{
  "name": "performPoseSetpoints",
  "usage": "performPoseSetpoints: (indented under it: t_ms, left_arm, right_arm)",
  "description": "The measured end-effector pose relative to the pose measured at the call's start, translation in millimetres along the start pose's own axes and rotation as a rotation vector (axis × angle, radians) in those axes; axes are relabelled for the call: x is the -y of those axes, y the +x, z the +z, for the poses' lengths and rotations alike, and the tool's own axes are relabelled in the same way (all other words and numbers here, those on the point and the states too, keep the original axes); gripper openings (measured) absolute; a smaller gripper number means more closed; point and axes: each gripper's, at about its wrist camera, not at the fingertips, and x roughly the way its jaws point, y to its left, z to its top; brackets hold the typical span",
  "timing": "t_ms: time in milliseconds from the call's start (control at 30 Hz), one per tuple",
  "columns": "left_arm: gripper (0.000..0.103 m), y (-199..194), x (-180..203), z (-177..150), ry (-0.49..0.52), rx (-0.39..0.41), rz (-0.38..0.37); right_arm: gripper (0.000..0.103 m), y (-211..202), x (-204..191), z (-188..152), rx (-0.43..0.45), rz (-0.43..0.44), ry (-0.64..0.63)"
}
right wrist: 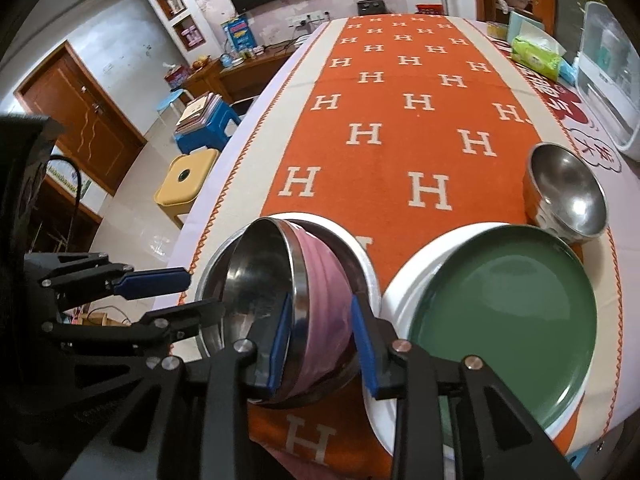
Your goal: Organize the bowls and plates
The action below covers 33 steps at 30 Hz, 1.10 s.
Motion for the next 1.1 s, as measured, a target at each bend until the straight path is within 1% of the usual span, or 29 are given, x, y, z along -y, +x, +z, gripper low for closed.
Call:
performPoseSetpoints:
  t_ms: [167,400,467,600,667,767,900,1033,1100]
  left_arm:
    - [0.035,-5.9,-2.7,-2.6,-0.012,0.031,-0.010]
    - [0.036,-15.4,-1.5,-7.2,-0.013,0.089,-0.034]
    - [0.040,-19.5,-1.1,-7.9,-0.013,0.112,-0.041]
    - [0.046,-30.9,-1.8,-9.4,-0.021,0.169,-0.055]
    - [0.051,-36.8,-2.0,-10.4,-0.032,0.201,-0.062]
    - [0.053,-42.5,-0.2,-9.6,-0.050,0.239,-0.069]
    - [0.056,-47.0,7.0,-8.8,-0.062,0.267,-0.067]
    - [0.057,-51.3,17.6,-6.7,-0.066,0.283,-0.062]
    - [0.062,-53.3,23.2,-5.0,-0.075,0.295,-0.064]
  right_arm:
    - [0.031,-2.3,11.7,-3.1,0.012,-0.026,0.058]
    - [0.031,-3.8,15.6,-7.6,0.036,-0.060,0.089]
    - [0.031,-3.1,17.2,-8.5,0.038,-0.064,0.100]
    - [0.031,-2.4,22.8,-9.3,0.041,-0.083,0.123]
    - [0.031,-2.1,25.7,-9.7,0.041,-0.085,0.132]
    - [0.032,-1.6,32.3,-11.3,0.043,-0.070,0.145]
    - [0.032,-10.1,43.9,-13.8,0.093,0.010,0.165]
    - [0.034,-19.8,57.0,-13.2,0.129,0.036,0.186]
    - [0.034,-21.2,63.0,-13.1,0.121,0.033,0.187]
